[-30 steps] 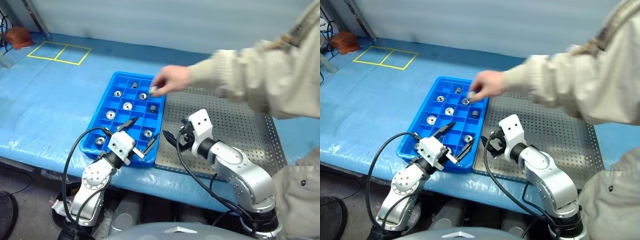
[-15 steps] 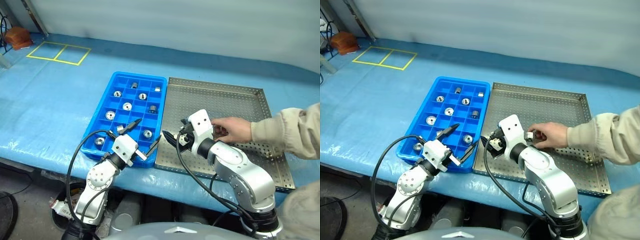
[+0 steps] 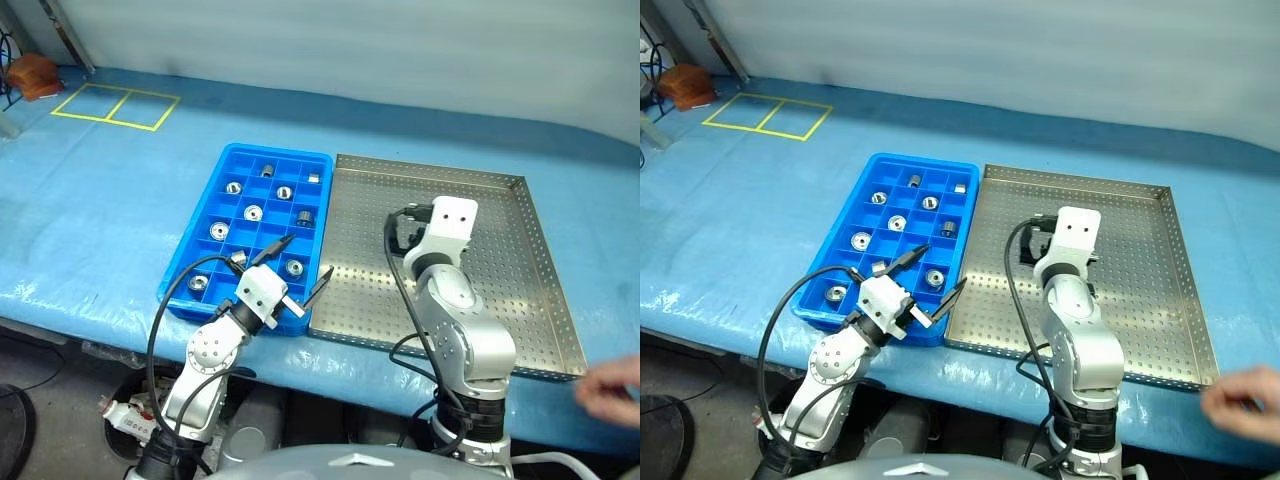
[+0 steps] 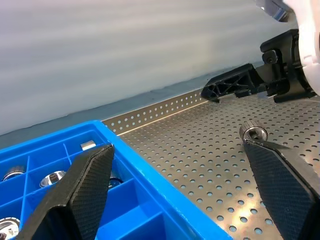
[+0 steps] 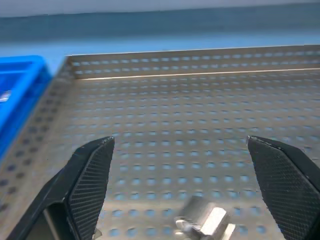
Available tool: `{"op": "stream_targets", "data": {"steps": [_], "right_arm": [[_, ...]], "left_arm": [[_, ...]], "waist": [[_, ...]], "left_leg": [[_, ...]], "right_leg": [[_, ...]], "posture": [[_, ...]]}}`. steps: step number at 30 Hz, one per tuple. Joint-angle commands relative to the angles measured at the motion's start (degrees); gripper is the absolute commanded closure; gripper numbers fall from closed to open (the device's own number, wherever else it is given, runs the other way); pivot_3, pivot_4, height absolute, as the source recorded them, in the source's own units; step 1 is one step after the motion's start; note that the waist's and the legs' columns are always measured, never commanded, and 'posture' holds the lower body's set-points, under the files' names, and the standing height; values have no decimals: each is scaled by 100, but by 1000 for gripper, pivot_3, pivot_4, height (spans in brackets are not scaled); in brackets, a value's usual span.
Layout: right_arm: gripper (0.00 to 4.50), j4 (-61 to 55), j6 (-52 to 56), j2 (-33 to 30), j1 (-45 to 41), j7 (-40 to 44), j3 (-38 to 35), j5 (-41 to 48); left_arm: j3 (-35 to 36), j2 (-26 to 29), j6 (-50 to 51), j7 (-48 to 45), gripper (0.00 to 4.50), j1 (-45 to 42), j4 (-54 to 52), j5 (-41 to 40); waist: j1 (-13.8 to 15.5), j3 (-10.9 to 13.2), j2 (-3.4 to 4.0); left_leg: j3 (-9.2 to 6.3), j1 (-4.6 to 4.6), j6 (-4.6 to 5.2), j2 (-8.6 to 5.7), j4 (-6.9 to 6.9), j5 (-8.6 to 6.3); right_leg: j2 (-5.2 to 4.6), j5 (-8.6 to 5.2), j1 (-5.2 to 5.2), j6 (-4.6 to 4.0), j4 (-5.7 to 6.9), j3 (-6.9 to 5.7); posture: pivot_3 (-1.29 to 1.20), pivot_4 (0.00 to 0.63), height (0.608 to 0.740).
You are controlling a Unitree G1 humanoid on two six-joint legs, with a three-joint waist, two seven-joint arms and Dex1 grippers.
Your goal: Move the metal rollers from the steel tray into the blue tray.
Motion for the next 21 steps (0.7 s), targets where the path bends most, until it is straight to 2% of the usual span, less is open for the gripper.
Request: {"op": "stream_targets", "data": {"steps": [1, 5, 15, 21], "right_arm": [[22, 138, -516, 380, 26, -715, 124, -576], [22, 491, -650, 597, 39, -862, 113, -454], [22, 1243, -1036, 519, -403, -818, 24, -43], [22, 1891, -1244, 462, -775, -500, 62, 245]], "left_arm": [[17, 30, -6, -61, 0, 26, -321, -113], [24, 78, -22, -103, 0, 85, -356, -154], [3, 78, -288, -160, 0, 251, -165, -143], [-26, 6, -443, -162, 0, 197, 75, -103]], "waist": [[-29, -1, 1], [-84, -1, 1], [-234, 0, 2], [-245, 0, 2]], "left_leg": [[0, 2, -3, 0, -5, 2], [0, 2, -11, 2, -14, 9], [-1, 16, -2, 4, -12, 20], [-2, 27, 0, 4, -12, 21]], "right_leg": [[0, 0, 0, 0, 1, 0], [1, -2, 9, -5, 10, 1], [8, -12, 37, -14, 13, -1], [10, -12, 49, -13, 13, -3]], "posture": [[163, 150, 740], [154, 150, 740], [160, 150, 740], [160, 150, 740]]}}
